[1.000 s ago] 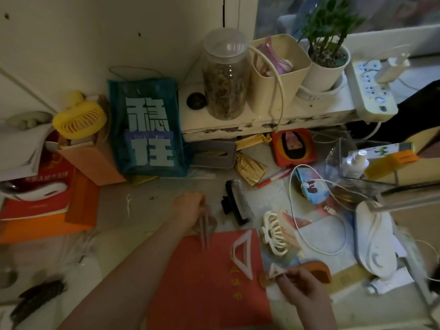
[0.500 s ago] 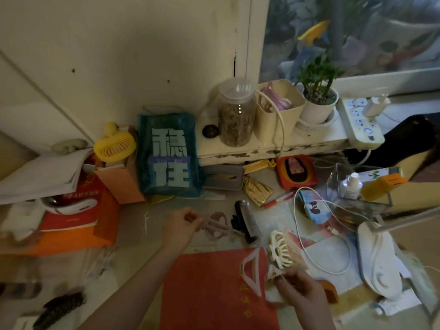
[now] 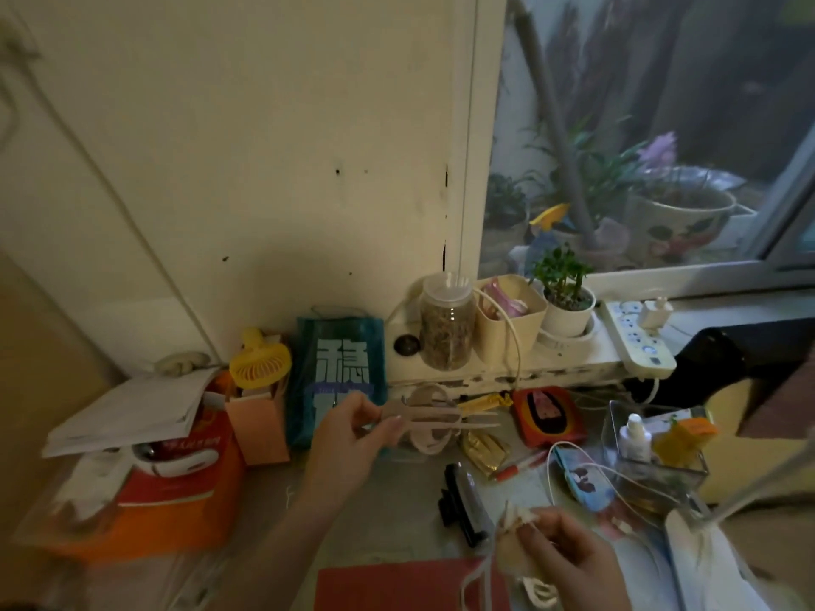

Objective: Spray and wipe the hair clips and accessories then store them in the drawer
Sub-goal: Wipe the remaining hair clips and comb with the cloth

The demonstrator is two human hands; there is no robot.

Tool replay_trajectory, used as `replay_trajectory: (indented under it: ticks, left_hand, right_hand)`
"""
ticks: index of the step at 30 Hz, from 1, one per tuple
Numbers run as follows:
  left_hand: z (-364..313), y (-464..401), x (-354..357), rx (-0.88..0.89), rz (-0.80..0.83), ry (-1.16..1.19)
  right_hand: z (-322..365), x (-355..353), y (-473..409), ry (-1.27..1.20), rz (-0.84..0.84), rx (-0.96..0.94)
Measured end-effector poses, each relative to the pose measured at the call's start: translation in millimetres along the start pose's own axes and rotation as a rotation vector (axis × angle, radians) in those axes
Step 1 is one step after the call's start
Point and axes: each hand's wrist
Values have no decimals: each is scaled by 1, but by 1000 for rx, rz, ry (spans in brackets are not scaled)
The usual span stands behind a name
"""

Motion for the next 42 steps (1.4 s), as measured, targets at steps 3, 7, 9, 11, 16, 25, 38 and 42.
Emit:
replay_trajectory:
  ticks: [3, 7, 9, 11, 16, 25, 38, 42]
  left_hand:
    - [-21, 9, -8, 24, 6, 96]
    - [-44, 22, -13, 42, 17, 234]
    - [-53, 27, -13, 35, 32, 301]
    - [-59, 31, -15, 16, 40, 358]
    - [-67, 38, -17, -5, 52, 430]
    - [-73, 48, -15, 8, 114, 376]
    - [-79, 53, -9, 80, 108, 270]
    - [-78, 52, -10, 61, 92, 270]
  right_hand:
    - [15, 1, 6, -33, -24, -41]
    - [34, -3, 16, -129, -63, -68]
    - [40, -3, 19, -214, -85, -70]
    - [45, -1, 22, -283, -87, -100]
    - [64, 2, 26, -306, -115, -220]
    - [111, -10, 34, -303, -206, -413]
    - [124, 1, 44, -223, -326, -534]
    - [124, -5, 43, -241, -404, -529]
Point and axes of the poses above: each hand's wrist, its own y-axis away from the middle knuckle, its own x-axis out of the palm, z = x × y, and after that the axes turned 1 degree about y, right-handed
